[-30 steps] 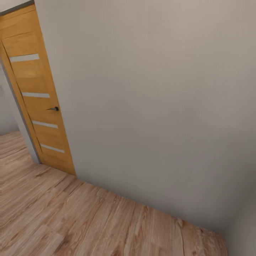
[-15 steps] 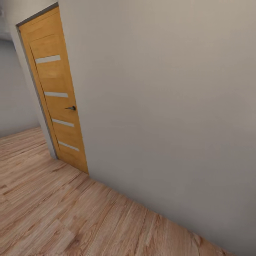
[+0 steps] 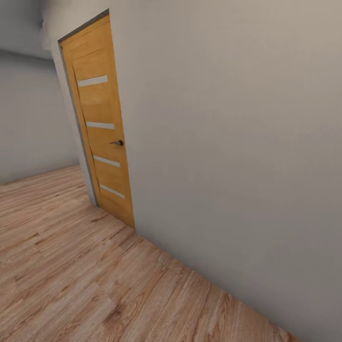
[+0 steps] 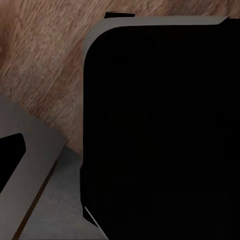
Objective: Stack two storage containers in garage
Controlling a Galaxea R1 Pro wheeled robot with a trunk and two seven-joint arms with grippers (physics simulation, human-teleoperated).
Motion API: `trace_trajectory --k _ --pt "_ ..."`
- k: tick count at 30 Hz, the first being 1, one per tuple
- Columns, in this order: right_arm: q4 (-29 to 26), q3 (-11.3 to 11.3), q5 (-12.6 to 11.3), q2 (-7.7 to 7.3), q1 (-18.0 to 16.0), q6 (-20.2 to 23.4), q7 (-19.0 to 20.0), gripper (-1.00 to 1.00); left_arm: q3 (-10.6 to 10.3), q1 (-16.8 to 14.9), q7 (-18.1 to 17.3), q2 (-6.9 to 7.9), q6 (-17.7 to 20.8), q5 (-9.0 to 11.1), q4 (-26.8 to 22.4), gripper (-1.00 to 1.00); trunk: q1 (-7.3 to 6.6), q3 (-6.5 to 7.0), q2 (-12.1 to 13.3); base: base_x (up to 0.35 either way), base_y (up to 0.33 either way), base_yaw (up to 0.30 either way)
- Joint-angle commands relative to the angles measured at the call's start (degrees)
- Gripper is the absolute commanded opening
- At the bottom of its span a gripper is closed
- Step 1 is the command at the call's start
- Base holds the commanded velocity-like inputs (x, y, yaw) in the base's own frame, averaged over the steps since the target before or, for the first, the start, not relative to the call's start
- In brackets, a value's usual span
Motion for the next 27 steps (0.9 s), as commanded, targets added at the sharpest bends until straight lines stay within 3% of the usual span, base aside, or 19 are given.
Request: trace_trajectory --k 1,21,27 --pt "0.2 0.5 -0.5 0.01 -0.1 -0.3 -0.1 1.0 0.1 0.0 0.1 -0.01 -0.1 0.3 0.0 1.0 0.0 -0.06 0.0 0.0 0.0 0.09" --pt "0.2 0.5 -0.4 0.0 -0.1 -0.3 -0.2 1.0 0.1 0.0 0.1 -0.01 -0.2 0.3 0.0 1.0 0.0 -0.06 0.0 0.002 0.0 0.008" --pt "0.2 0.5 -0.5 0.22 -0.1 -0.2 -0.4 1.0 0.1 0.0 0.1 0.03 -0.1 0.3 0.0 1.0 0.0 -0.06 0.0 0.214 0.0 0.0"
